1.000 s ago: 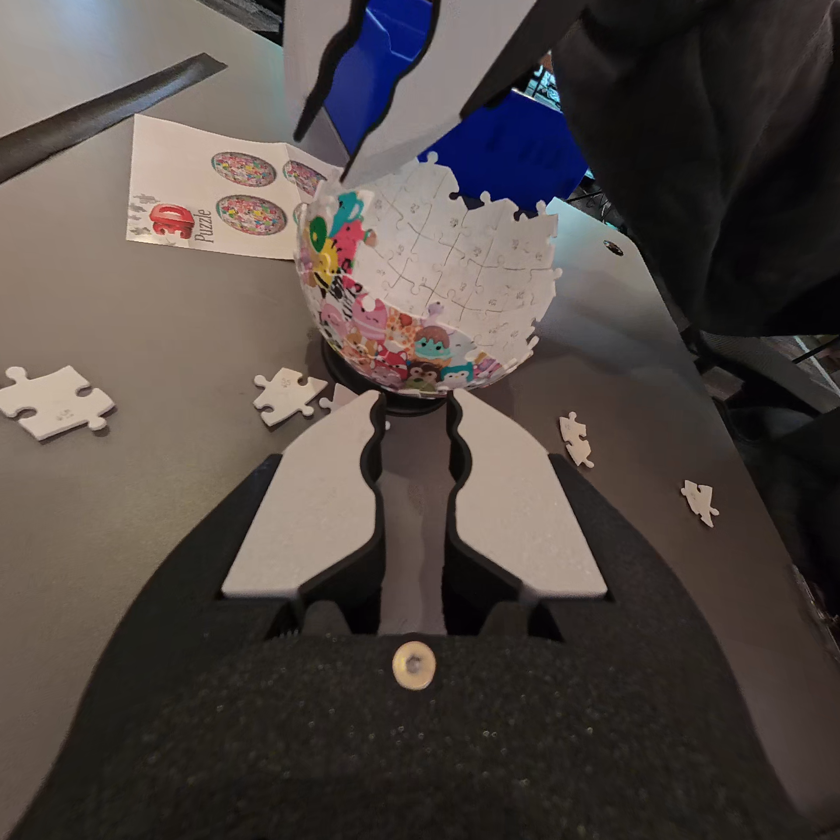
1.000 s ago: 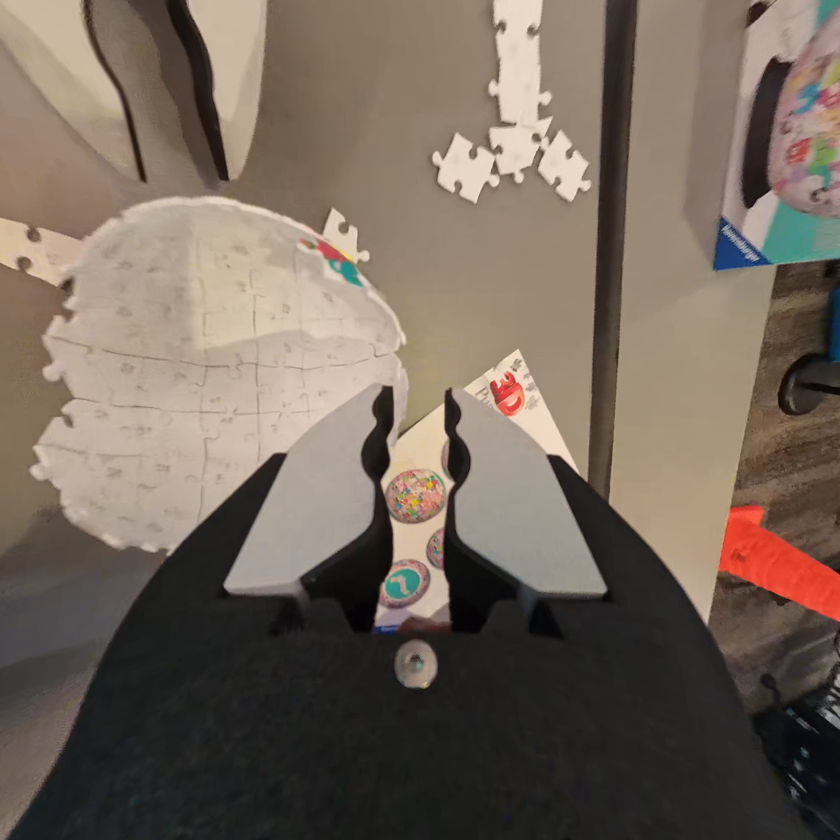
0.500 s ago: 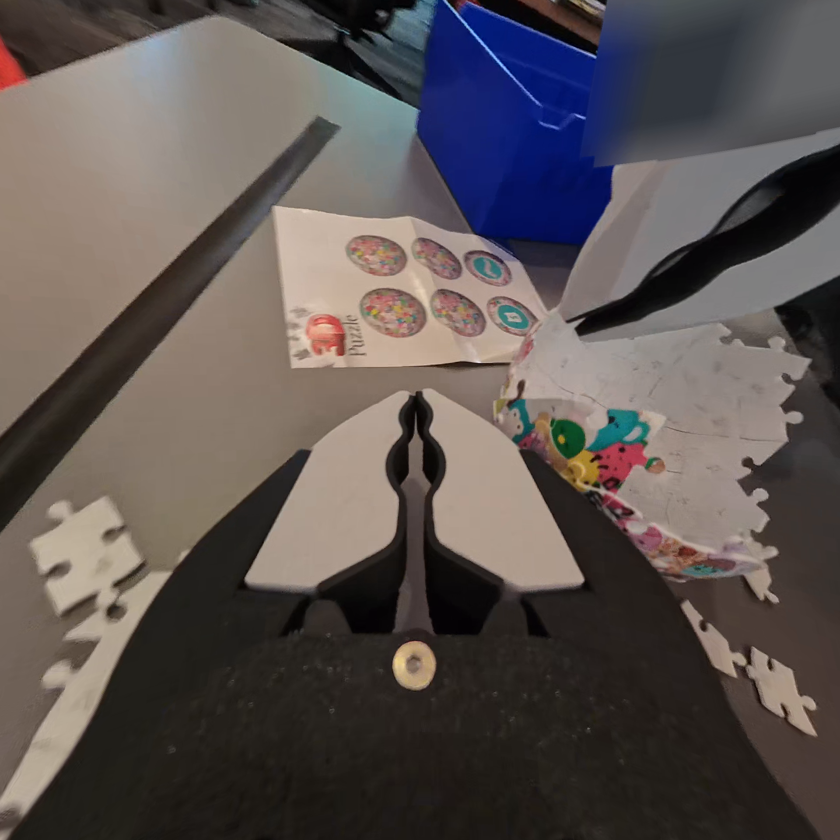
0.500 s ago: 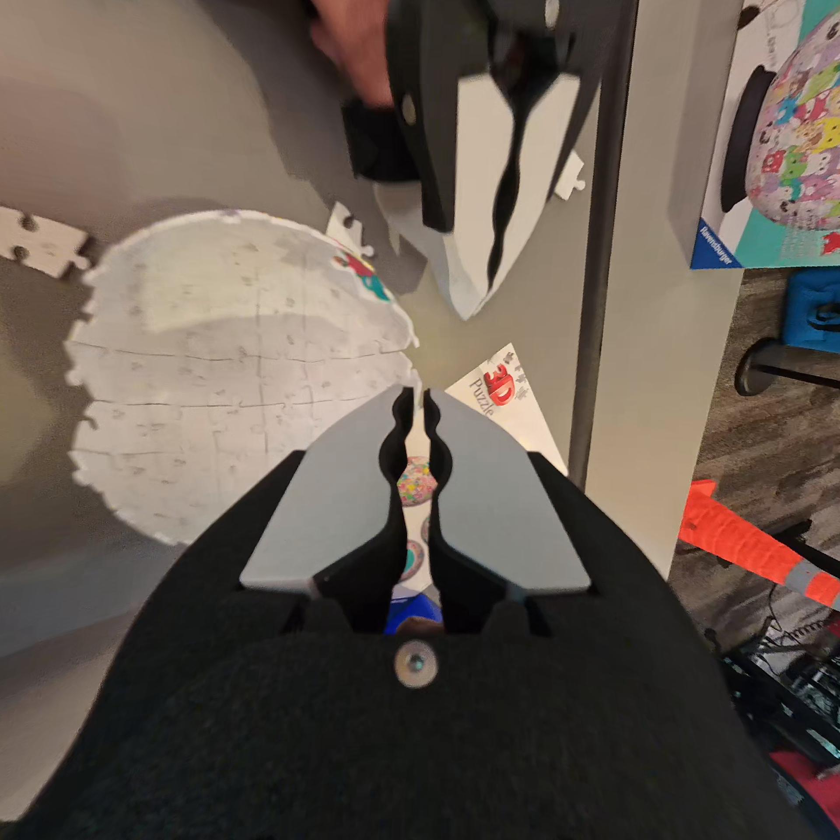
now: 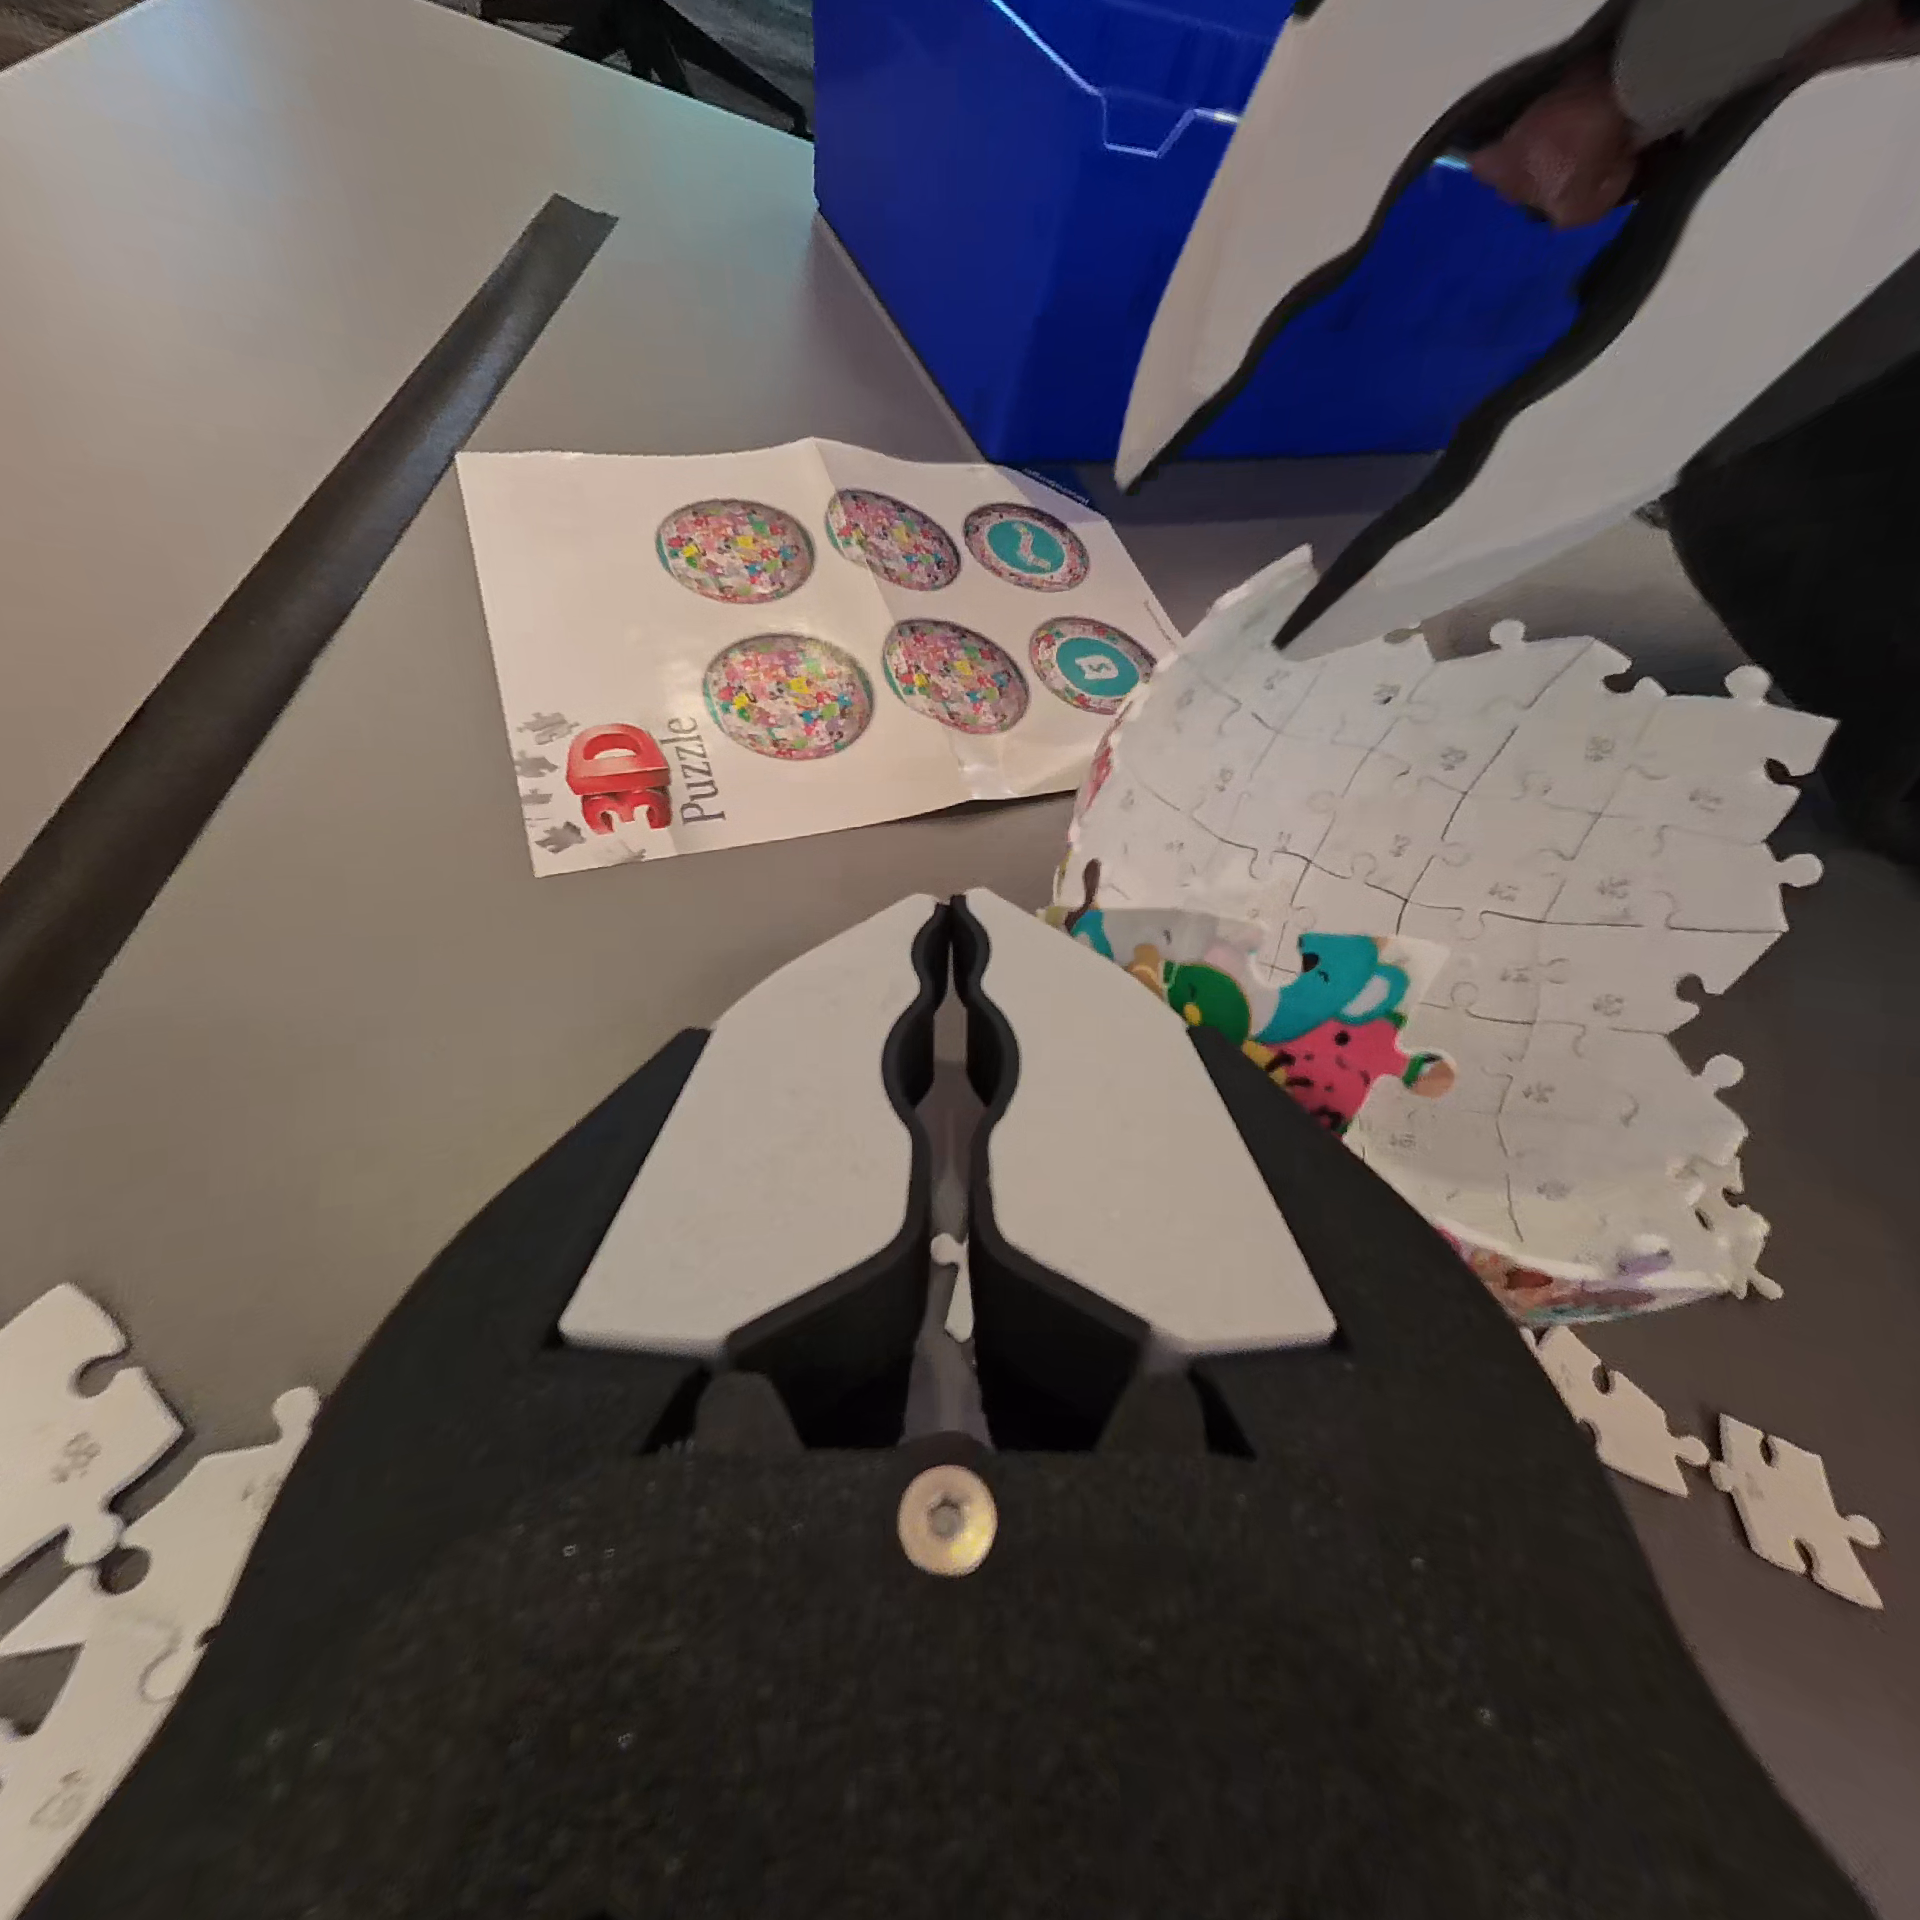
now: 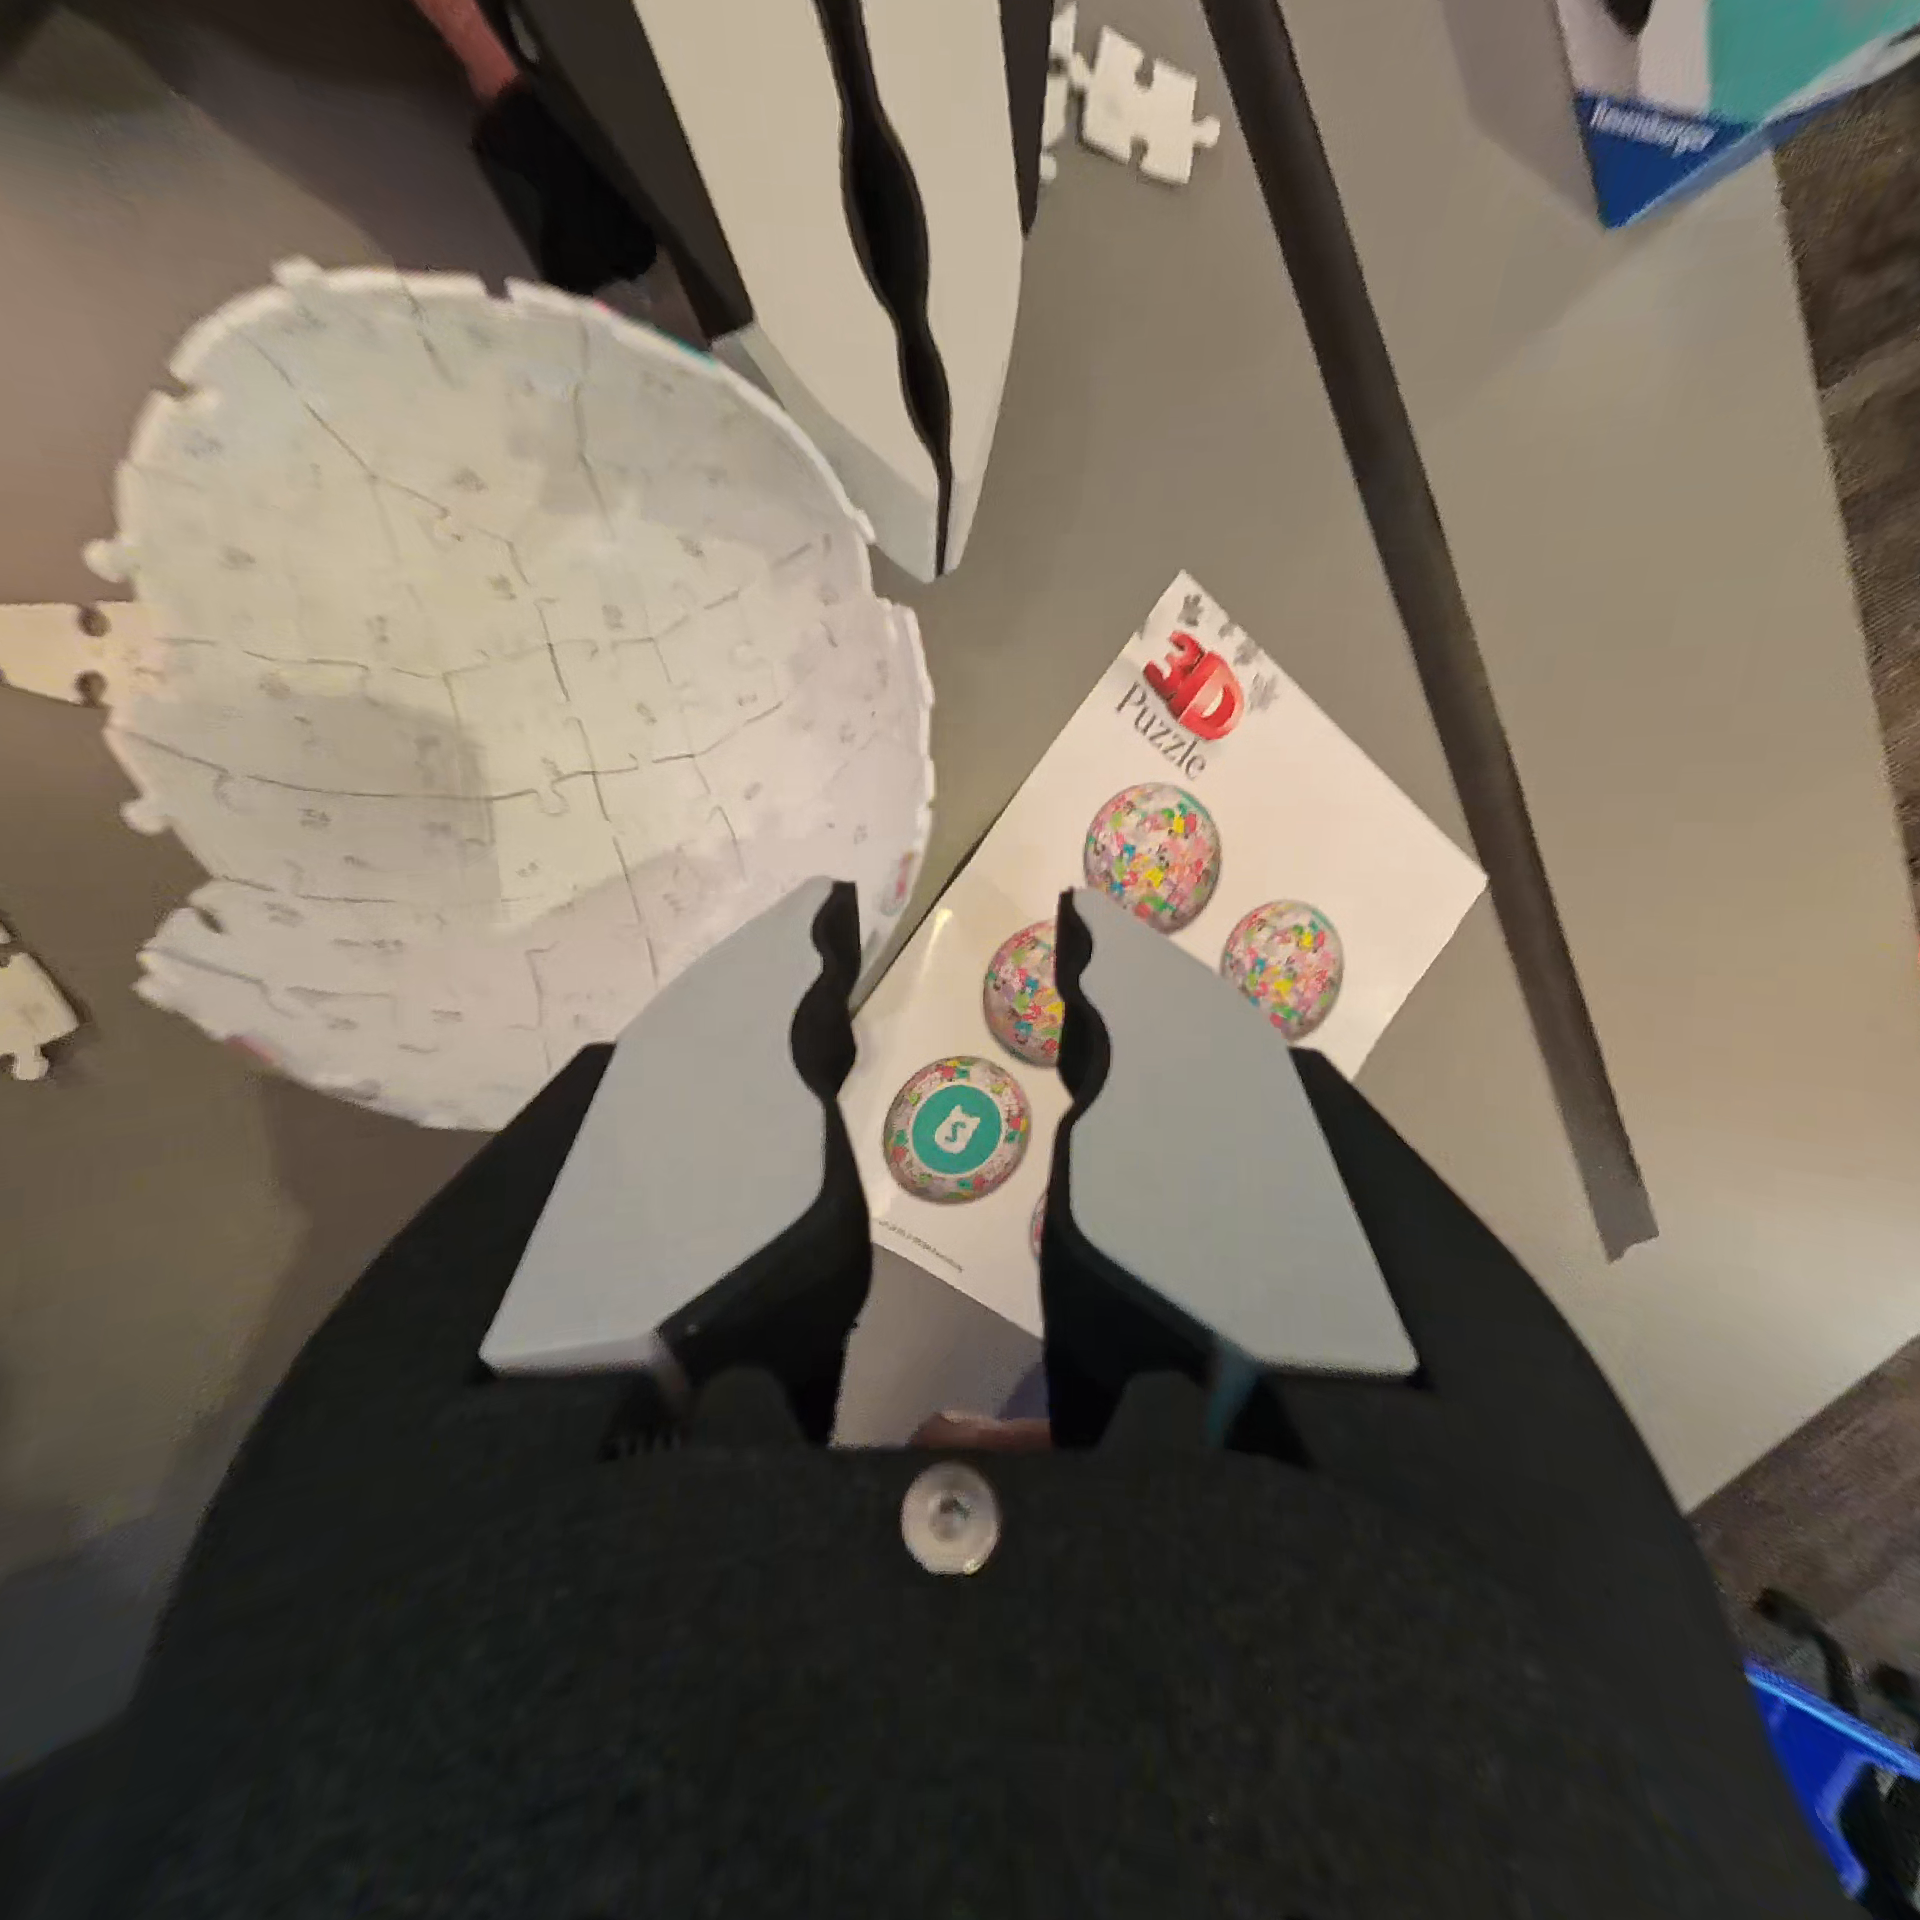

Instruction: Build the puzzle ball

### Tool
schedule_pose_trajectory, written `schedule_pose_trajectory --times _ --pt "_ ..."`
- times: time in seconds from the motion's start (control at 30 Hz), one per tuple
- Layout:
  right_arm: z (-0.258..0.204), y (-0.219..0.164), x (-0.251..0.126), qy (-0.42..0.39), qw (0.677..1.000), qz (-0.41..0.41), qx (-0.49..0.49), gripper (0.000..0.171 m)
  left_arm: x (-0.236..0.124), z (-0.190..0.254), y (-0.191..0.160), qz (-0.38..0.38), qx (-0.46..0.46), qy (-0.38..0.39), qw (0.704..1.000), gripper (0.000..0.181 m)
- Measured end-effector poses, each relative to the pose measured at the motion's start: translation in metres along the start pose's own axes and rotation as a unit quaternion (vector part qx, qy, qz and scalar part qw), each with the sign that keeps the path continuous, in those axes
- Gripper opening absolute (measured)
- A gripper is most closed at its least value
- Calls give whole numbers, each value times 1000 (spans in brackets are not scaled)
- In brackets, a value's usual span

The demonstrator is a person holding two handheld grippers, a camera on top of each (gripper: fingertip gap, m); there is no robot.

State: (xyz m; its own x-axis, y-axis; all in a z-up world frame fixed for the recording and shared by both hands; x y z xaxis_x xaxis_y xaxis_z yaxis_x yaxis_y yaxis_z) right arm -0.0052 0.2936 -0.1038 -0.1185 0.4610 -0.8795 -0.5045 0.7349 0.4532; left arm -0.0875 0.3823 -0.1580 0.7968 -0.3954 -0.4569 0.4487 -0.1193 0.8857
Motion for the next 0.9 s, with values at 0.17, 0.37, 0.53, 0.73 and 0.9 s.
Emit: schedule_pose_trajectory --times 0.17,0.37,0.53,0.73,0.9 --pt "-4 -4 9 7 1000 -2 2 26 0 1 0 0 2 -1 1000 0" --pt "-4 -3 12 5 1000 -3 3 24 0 1 1 5 -4 -8 1000 0" --pt "-6 -3 5 -3 1000 3 -6 28 2 -7 -7 -37 -11 23 999 0" --pt "-11 -4 3 -4 1000 -2 -16 29 11 -1 -13 -82 25 18 996 0" --pt "-11 -8 12 6 1000 -15 -5 24 13 0 -11 -76 16 -3 997 0"
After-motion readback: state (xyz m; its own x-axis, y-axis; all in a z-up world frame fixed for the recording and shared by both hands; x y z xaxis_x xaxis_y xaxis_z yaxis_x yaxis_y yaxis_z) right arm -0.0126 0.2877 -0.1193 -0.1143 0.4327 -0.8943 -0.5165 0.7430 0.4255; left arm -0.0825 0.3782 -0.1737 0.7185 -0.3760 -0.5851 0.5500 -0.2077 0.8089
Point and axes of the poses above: each gripper's, where its closed fingertips meet, x out along the fingers, y out of its top, z = x × y across the jaws, the point moved 5 cm from there along -x, back along the fingers, and after that the axes turned 11 degrees about x, right-handed, at the moved point
